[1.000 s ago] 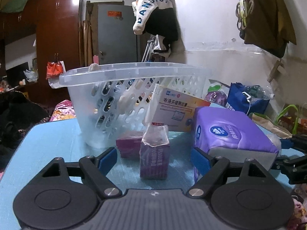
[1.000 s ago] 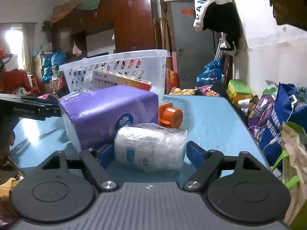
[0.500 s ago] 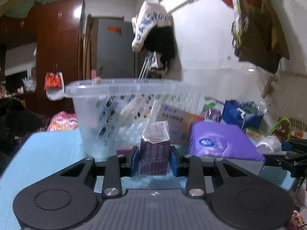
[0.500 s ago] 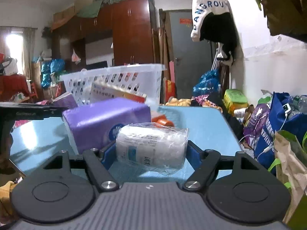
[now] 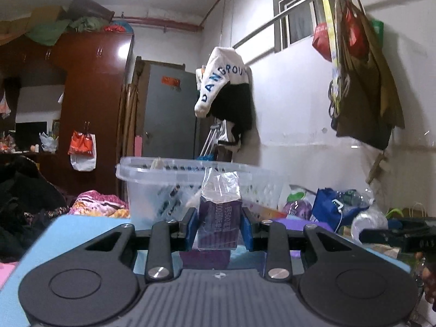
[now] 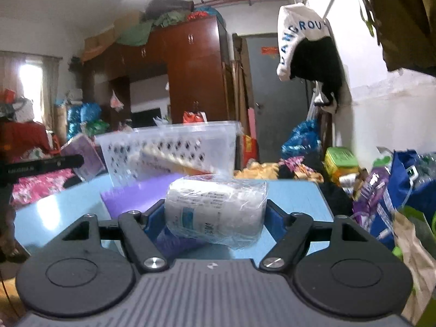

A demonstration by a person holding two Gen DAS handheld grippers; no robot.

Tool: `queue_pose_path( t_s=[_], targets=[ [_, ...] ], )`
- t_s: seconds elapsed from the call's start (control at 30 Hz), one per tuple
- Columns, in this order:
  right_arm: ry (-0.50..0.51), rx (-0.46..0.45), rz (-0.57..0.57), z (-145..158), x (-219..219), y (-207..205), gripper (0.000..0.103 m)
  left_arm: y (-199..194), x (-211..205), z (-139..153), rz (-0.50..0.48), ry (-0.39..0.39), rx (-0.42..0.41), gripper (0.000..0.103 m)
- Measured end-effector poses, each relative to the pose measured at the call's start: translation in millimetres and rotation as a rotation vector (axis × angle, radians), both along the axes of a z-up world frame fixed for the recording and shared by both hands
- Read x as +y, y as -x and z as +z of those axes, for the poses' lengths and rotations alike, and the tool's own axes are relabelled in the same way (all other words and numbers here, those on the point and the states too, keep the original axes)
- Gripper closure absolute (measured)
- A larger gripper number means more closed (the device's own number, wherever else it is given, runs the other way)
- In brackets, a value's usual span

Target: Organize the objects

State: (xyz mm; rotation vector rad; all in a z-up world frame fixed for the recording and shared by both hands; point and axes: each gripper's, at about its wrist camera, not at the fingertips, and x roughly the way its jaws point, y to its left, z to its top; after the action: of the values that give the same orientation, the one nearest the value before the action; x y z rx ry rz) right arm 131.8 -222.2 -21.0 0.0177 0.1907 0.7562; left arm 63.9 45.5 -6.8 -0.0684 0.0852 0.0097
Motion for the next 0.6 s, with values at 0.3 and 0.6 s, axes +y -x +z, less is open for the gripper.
queue_pose_path(
  t_s=[0.3, 0.6],
  targets=[
    [-0.008, -0.068, 0.042, 50.1, 32.3, -24.1, 0.026, -15.3, -1.0, 42.1, -0.02, -0.033, -0.025, 0.066],
    [0.06, -0.047, 0.004, 89.5, 97.2, -85.8, 0.026, -103.1, 2.7, 105.6, -0.013, -0.01, 0.054, 0.066]
  ],
)
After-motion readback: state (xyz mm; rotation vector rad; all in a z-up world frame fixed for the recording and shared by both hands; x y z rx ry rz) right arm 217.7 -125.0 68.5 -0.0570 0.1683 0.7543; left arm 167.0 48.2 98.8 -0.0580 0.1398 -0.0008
